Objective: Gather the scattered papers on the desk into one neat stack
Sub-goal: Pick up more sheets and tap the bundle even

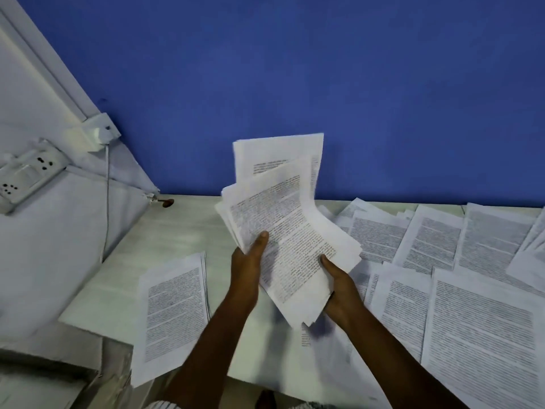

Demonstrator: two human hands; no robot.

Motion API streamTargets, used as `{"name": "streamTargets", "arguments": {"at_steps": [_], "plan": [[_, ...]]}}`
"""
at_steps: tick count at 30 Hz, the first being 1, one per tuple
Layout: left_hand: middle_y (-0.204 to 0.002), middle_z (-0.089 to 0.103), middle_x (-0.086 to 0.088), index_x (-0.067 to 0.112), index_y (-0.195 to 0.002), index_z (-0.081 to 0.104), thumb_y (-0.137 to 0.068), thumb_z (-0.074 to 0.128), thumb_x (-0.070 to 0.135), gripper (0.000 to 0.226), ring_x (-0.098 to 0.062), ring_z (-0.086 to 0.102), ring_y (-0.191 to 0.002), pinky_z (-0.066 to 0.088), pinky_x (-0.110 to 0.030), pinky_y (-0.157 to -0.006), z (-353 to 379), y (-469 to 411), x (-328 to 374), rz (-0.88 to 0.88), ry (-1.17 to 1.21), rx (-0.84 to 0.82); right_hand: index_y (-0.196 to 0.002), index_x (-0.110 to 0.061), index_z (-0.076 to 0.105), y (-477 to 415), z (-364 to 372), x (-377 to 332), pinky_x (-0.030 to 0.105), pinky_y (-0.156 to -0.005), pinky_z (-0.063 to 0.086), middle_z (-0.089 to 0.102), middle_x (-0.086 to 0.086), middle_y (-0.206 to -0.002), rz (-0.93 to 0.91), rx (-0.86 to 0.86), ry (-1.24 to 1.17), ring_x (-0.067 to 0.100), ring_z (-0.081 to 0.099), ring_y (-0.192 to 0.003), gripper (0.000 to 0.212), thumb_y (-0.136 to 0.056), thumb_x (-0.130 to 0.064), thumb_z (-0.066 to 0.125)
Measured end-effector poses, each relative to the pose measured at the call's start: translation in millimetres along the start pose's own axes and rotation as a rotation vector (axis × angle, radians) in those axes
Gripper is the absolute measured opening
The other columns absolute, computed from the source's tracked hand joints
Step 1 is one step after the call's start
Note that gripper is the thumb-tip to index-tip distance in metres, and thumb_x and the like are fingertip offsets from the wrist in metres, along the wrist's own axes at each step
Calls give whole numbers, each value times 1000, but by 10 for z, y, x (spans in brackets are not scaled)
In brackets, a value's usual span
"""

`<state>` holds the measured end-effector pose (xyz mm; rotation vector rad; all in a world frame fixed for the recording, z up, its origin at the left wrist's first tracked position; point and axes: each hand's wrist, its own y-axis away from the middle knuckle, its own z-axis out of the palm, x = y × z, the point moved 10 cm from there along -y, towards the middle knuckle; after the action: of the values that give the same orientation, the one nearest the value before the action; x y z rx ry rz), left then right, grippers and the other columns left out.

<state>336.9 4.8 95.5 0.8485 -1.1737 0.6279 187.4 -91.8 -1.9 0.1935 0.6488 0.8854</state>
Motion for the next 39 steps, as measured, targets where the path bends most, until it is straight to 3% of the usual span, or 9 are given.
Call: {"name": "streamTargets", "arguments": {"at_steps": [7, 9, 12, 17, 21, 24, 28, 31, 39], "plan": [[-108, 70, 13, 22, -119, 64, -96, 62, 30, 25, -2, 66, -101, 52, -12, -82, 151, 252, -355, 110, -289, -45, -129, -10, 59, -35, 104, -172, 46, -90, 56, 68, 13, -124, -199, 51, 167, 33, 64, -115, 40, -89, -5, 64], [-109, 72, 7, 22, -117, 64, -97, 60, 33, 23, -10, 68, -102, 56, -20, -81, 18, 142, -299, 114, -295, -65, -131, -9, 59, -35, -90, -195, 50, -90, 56, 68, 13, -124, -170, 104, 186, 35, 63, -115, 44, -88, -5, 67], [-110, 70, -4, 14, -118, 59, -97, 60, 37, 31, -23, 69, -101, 59, -45, -87, -454, -134, 26, 141, -264, 123, -132, -12, 58, 24, -279, -159, 59, -95, 51, 65, 17, -129, -94, 89, 235, 39, 61, -118, 55, -80, -14, 77], [-141, 53, -3, 16, -137, 48, -95, 61, 37, 48, -20, 55, -122, 48, -32, -98, -966, -477, 1072, 325, -584, 453, -127, -8, 59, 188, -435, -8, 45, -81, 60, 68, 17, -121, 34, 63, 166, 36, 64, -112, 36, -92, -4, 58], [-138, 59, -4, 19, -133, 55, -94, 57, 48, 48, -26, 57, -124, 46, -44, -106, -854, -903, 1406, 247, -821, 275, -124, -11, 60, 215, -483, 130, 47, -86, 57, 70, 17, -118, 104, 55, 173, 37, 63, -112, 39, -86, -8, 61], [-128, 65, -9, 13, -122, 65, -97, 59, 33, 33, -28, 61, -115, 50, -34, -98, -667, -982, 1307, 128, -1153, 103, -120, -13, 64, 191, -489, 161, 48, -90, 55, 71, 15, -117, 93, 58, 156, 34, 65, -109, 37, -83, -8, 64], [-102, 62, -3, 10, -112, 68, -97, 61, 24, 22, -18, 55, -90, 43, -10, -57, -603, -829, 1200, 148, -1075, 145, -126, -12, 63, 197, -593, 148, 59, -106, 41, 62, 19, -132, 77, 64, 78, 40, 57, -123, 50, -78, -13, 76], [-107, 64, -5, 14, -106, 70, -94, 66, 20, 15, -24, 59, -97, 56, -29, -80, -634, -760, 1063, 106, -956, 94, -130, -12, 60, 242, -666, 135, 59, -105, 41, 60, 20, -133, 88, 57, 27, 41, 56, -125, 53, -79, -14, 76], [-88, 74, 1, 20, -86, 72, -94, 58, 5, 22, -19, 69, -81, 58, -23, -58, -676, -564, 861, 86, -840, -50, -120, -12, 65, 314, -577, 245, 47, -95, 51, 69, 15, -122, 79, 83, 65, 34, 64, -113, 38, -82, -9, 65]]}}
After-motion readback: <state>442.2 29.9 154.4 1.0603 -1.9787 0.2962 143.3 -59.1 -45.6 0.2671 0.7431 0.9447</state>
